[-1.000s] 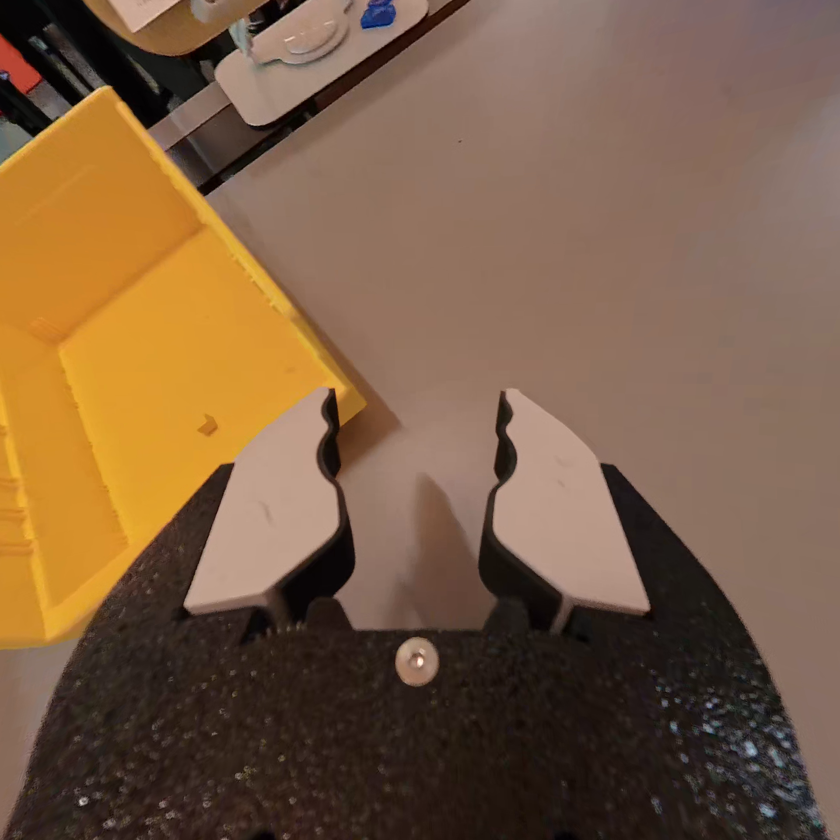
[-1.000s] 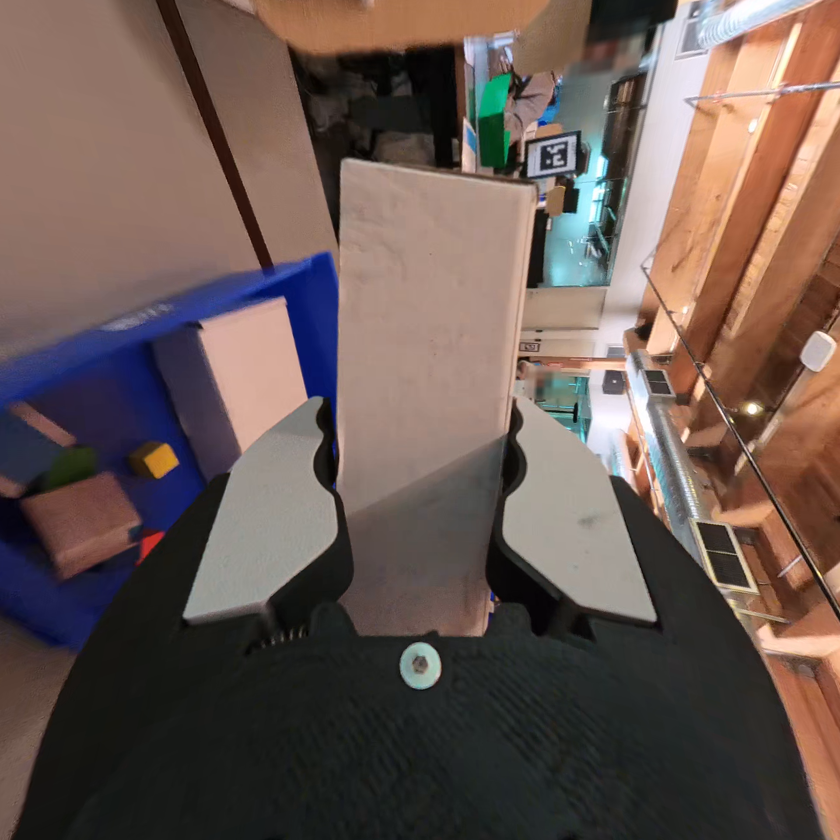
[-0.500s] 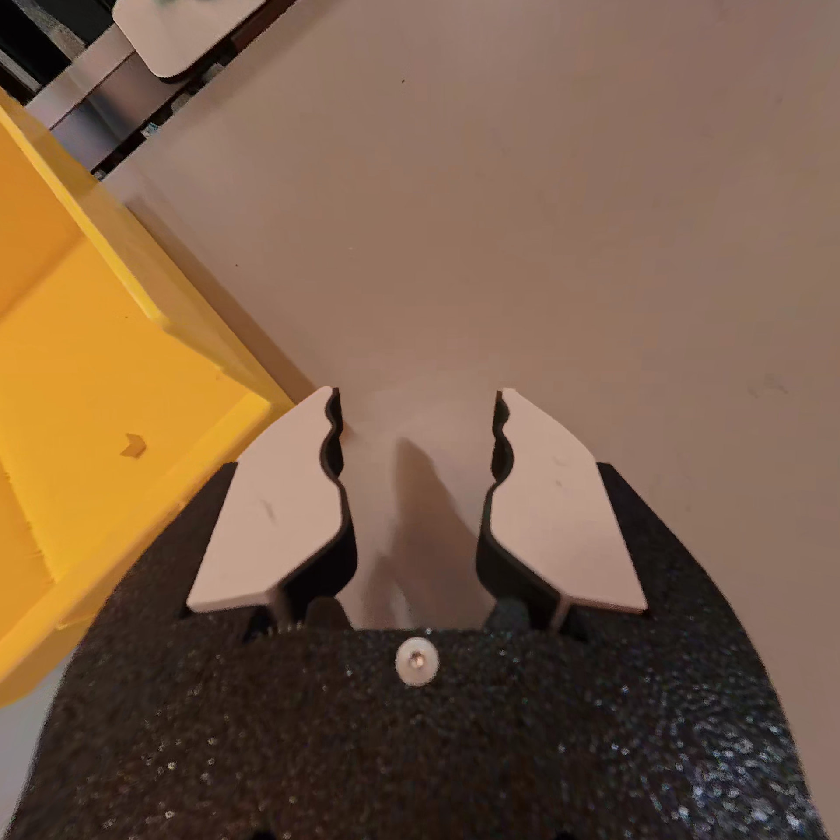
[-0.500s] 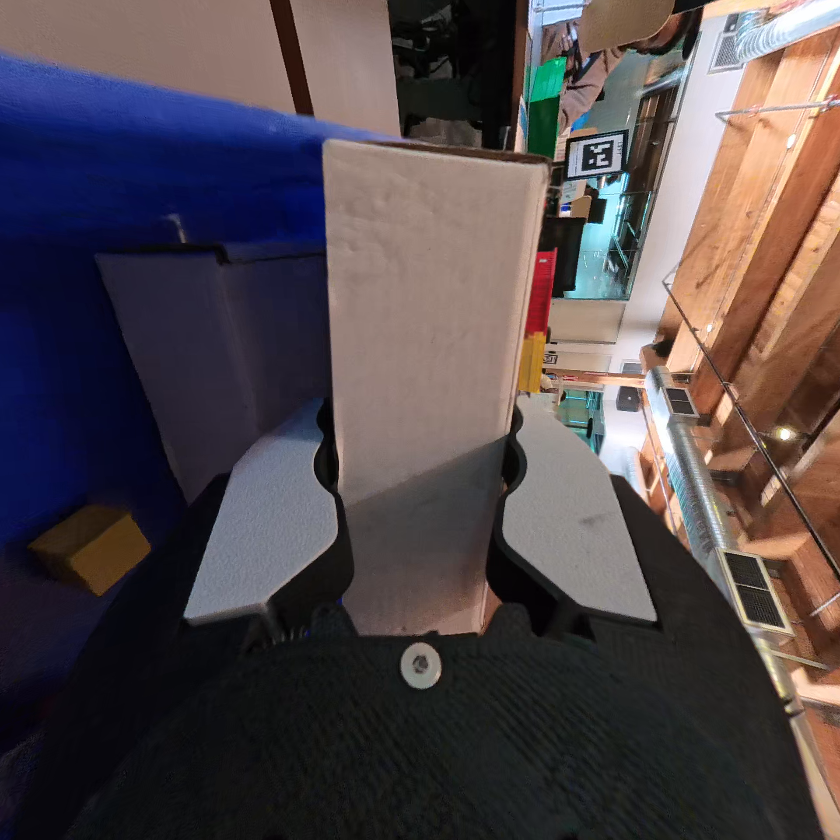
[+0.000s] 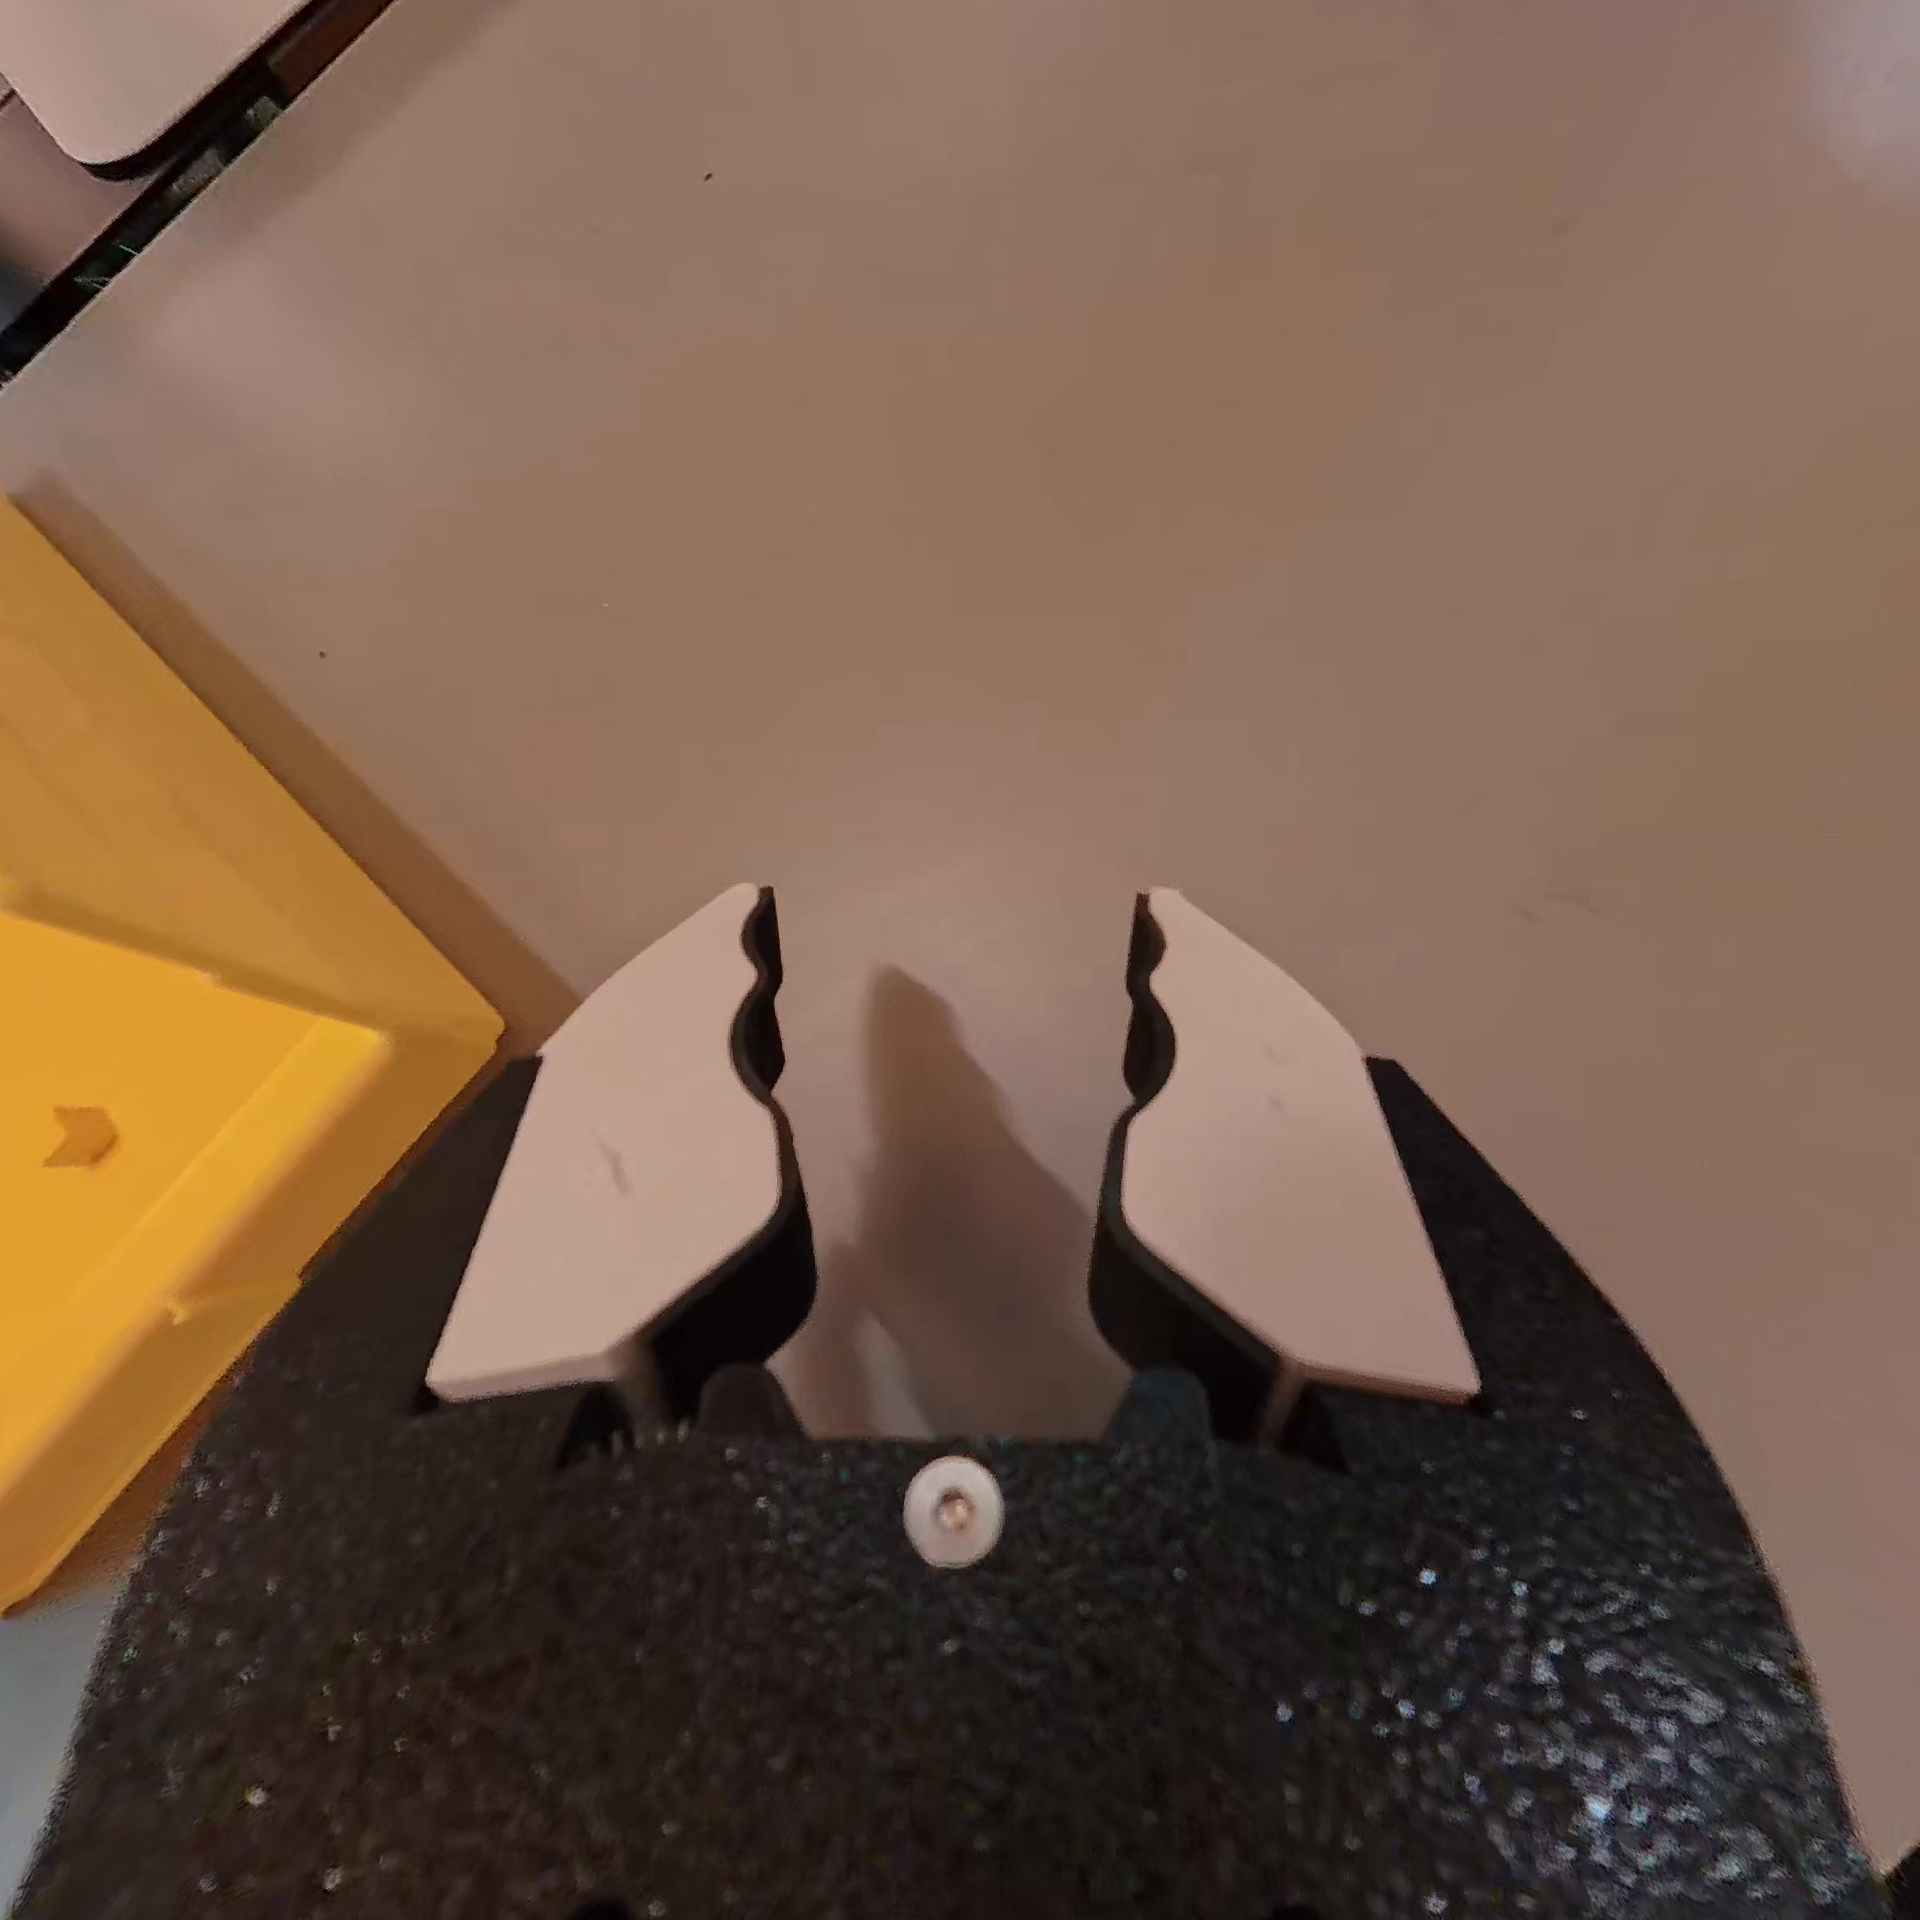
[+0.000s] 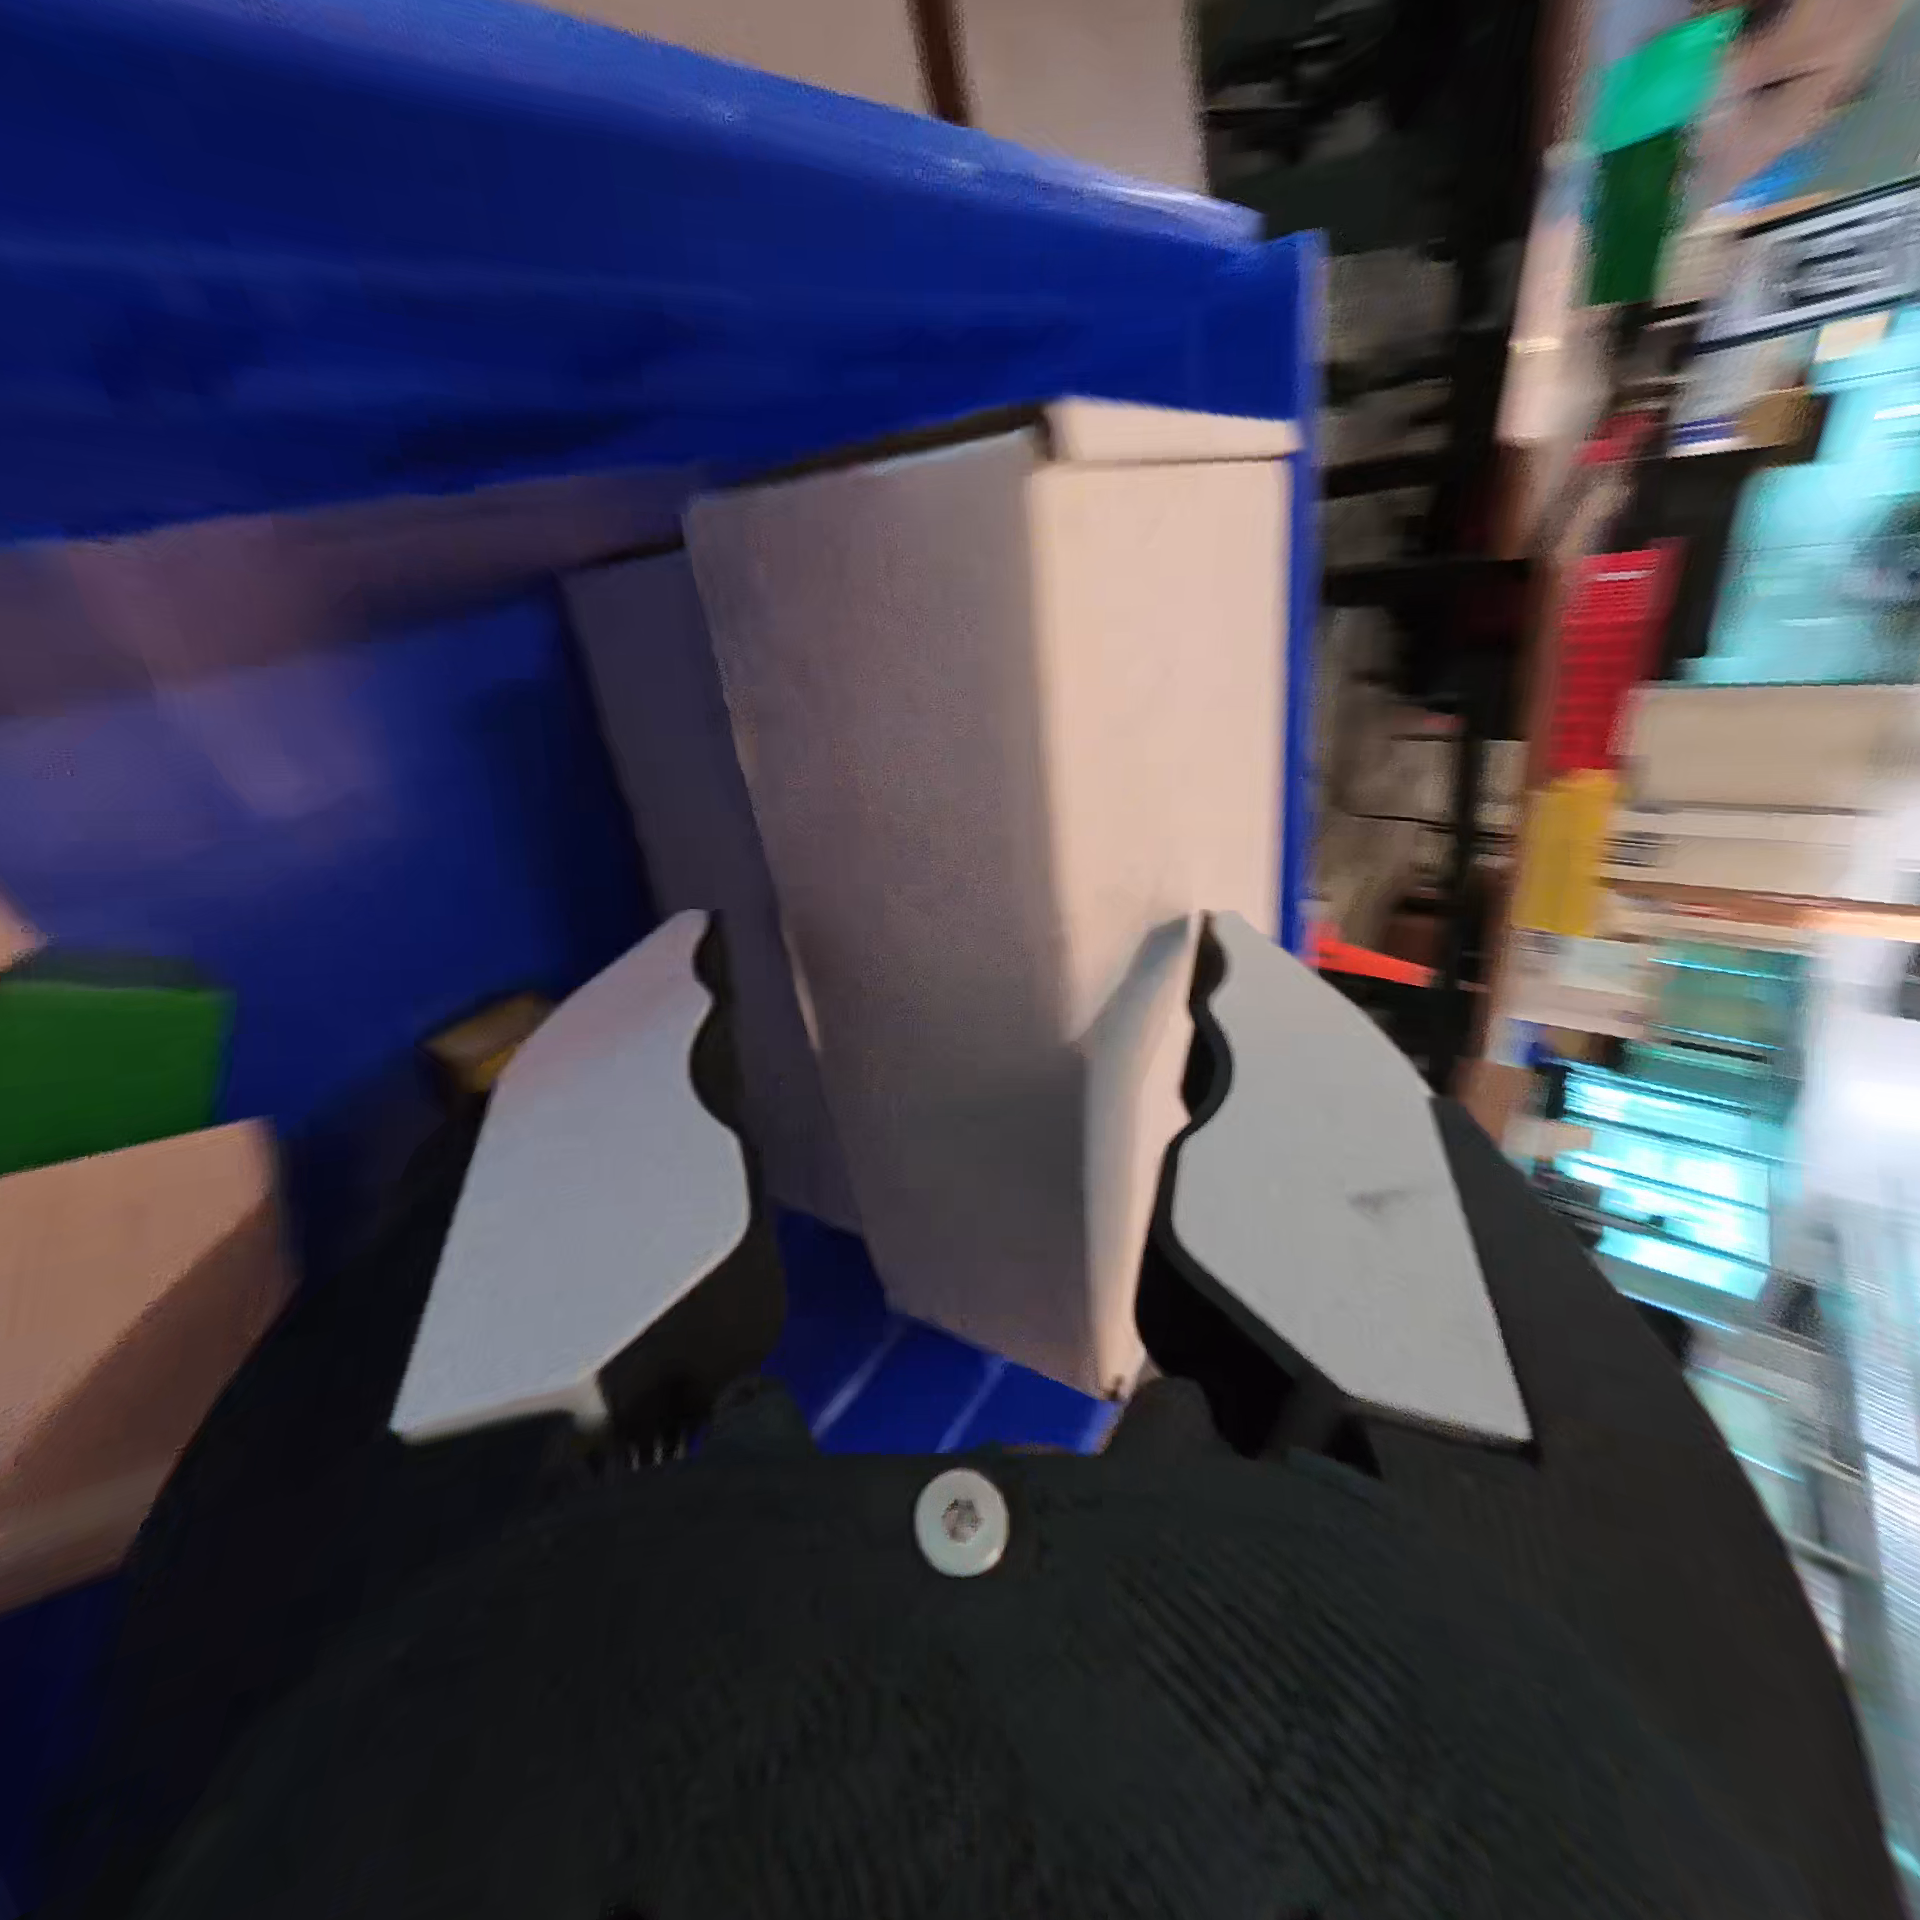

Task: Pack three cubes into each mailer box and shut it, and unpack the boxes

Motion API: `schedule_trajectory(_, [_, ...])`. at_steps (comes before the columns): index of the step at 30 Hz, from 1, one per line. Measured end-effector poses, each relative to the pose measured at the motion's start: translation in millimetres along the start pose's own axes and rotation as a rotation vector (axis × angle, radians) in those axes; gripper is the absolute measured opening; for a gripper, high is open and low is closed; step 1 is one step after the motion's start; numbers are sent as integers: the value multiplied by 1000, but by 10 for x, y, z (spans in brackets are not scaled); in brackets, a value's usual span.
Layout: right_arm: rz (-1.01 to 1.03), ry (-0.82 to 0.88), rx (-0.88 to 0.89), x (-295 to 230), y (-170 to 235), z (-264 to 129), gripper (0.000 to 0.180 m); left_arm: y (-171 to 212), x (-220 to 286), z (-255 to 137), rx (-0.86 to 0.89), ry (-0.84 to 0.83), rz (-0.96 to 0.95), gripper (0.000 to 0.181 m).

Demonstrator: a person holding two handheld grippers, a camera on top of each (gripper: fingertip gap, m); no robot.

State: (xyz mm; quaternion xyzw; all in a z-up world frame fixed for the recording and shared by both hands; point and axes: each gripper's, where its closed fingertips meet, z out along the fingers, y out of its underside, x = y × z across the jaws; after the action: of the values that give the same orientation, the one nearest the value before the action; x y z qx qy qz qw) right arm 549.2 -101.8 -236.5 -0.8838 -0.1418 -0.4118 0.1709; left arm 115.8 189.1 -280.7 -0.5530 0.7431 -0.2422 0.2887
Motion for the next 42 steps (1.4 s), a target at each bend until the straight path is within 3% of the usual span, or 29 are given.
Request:
schedule_trajectory(1, [41, -68, 7, -66, -8, -23, 91, -14, 22, -4, 3, 10, -7, 64])
schedule_trajectory(4, [129, -72, 8, -9, -5, -109, 74, -73, 107, -13, 22, 49, -31, 64])
schedule_trajectory(8, [294, -6, -8, 31, 30, -411, 83, -215, 280, -3, 58, 100, -70, 64])
schedule_trajectory(10, [508, 51, 31, 30, 0, -707, 82, -371, 433, 21, 105, 150, -92, 64])
schedule_trajectory(14, [808, 48, 252, -253, -318, -1421, 84, -809, 676, 168, 153, 213, -151, 71])
schedule_trajectory(18, [974, 33, 321, -590, -449, -1741, 85, -1520, 1041, 279, 217, 337, -154, 79])
schedule_trajectory(22, [986, 83, 356, -659, -499, -1885, 90, -2199, 1488, 339, 190, 497, -118, 85])
schedule_trajectory(28, [976, 177, 316, -490, -285, -1983, 88, -2879, 1559, 918, 15, 447, -140, 87])
schedule_trajectory(35, [1052, 197, 339, -431, -22, -2097, 85, -3017, 1546, 1746, -296, 345, -324, 82])
schedule_trajectory(40, [1090, 191, 351, -443, 119, -2129, 82, -3001, 1656, 2094, -386, 313, -399, 80])
schedule_trajectory(42, [1098, 195, 343, -448, 185, -2120, 82, -3030, 1670, 2184, -388, 300, -439, 72])
